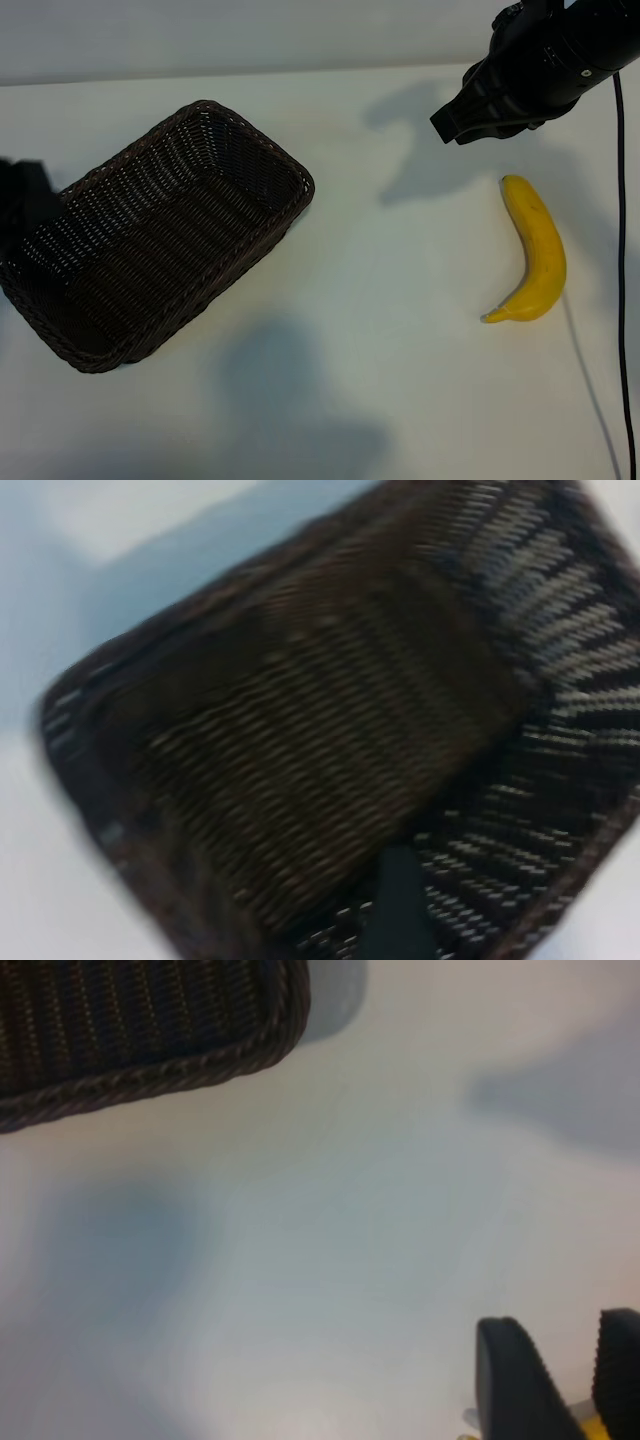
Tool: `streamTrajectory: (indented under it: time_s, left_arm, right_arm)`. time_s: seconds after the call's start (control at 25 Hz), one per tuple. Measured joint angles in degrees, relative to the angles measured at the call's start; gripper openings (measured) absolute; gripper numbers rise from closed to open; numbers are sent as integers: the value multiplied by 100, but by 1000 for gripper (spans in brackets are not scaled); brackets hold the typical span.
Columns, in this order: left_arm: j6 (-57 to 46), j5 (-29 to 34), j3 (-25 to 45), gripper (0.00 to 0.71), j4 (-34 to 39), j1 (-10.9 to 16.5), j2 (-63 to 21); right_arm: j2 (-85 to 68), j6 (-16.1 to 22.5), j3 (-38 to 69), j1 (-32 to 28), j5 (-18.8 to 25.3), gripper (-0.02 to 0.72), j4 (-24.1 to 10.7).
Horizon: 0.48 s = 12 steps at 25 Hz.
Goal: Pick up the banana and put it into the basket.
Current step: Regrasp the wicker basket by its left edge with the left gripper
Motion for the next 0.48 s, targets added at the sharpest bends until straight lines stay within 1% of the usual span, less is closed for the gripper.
streamTrajectory:
  time_s: [0.12,0.24,0.36,0.48]
  left_arm:
    - [-706,-35,477,610,438,0,-399]
    - [-1504,-296,972,610,910,0,-693]
    - [-2358,-532,1383,610,1471,0,-802]
    - [-2903,-658,1598,610,1911,0,-802]
  right_arm:
    - [0,0,0,0,0,242,0]
    - [0,0,0,0,0,242,0]
    - [0,0,0,0,0,242,0]
    - [0,0,0,0,0,242,0]
